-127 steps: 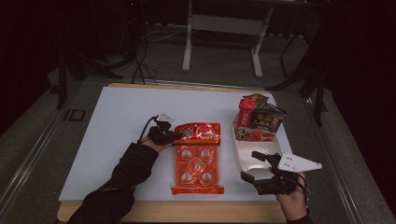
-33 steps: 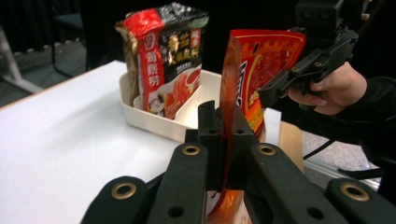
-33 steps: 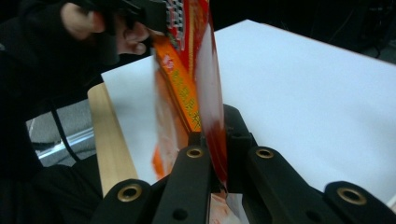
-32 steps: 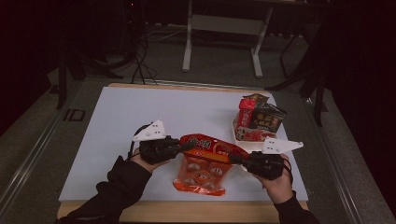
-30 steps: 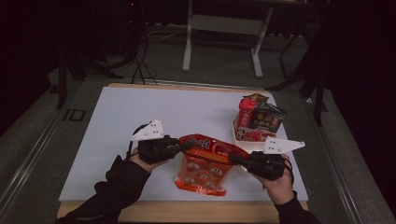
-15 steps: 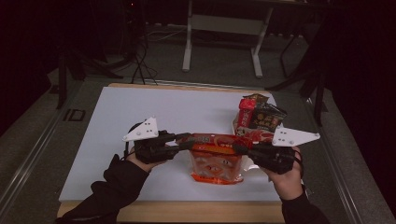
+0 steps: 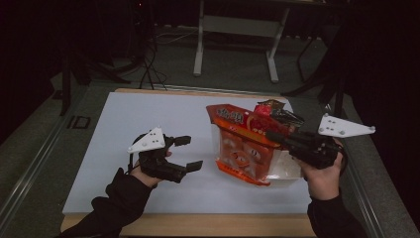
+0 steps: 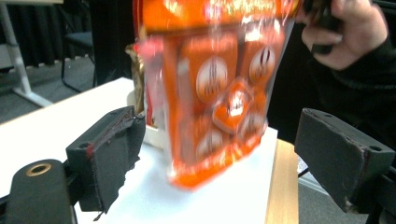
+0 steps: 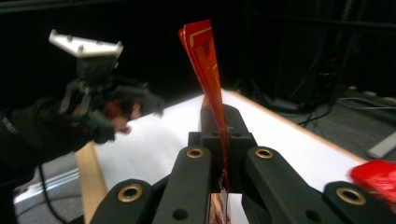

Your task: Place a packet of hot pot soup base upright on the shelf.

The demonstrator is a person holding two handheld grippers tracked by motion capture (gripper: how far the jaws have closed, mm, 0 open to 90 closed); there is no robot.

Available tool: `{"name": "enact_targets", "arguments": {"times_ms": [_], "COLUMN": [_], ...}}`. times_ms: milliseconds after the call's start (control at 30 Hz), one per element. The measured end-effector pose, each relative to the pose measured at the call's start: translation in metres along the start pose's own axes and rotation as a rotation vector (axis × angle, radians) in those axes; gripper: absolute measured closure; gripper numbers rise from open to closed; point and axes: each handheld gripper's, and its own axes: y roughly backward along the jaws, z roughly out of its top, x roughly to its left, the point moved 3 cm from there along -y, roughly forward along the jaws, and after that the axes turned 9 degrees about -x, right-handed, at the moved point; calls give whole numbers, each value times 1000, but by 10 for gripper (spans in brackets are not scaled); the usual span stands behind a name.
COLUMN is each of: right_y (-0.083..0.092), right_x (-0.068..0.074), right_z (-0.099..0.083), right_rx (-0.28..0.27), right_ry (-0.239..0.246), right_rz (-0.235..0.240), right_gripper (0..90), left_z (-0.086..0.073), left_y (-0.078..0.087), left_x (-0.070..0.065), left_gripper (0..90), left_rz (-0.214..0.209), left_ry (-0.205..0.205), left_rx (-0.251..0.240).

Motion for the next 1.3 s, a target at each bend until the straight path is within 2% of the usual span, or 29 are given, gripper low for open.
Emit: {"name": "enact_targets", "arguments": {"times_ms": [67, 167, 333, 500, 800, 1033, 1300], "right_y": [4, 11, 23, 35, 47, 45, 35], "right_x": [-4, -9, -19, -30, -49, -61, -67], "right_z": [6, 14, 25, 28, 13, -4, -9], "right_rx": [-16, -34, -49, -40, -1, 26, 29], "right_ry": [-4, 7, 28, 38, 17, -3, -4], "right_rz": [-11, -37, -90, -145, -200, -221, -217], "right_gripper": [900, 900, 900, 900, 900, 900, 900], "left_z": [-5, -12, -21, -34, -64, -81, -95], "left_y": [1, 5, 11, 21, 36, 41, 40], "left_x": [1, 3, 4, 6, 7, 9, 13], "left_gripper": [66, 24, 23, 23, 23, 23, 22], "left_rz": [9, 27, 57, 84, 113, 133, 151], "left_ry": [12, 24, 15, 33, 95, 130, 115], "left_rx": [19, 21, 34, 37, 75, 59, 63]}}
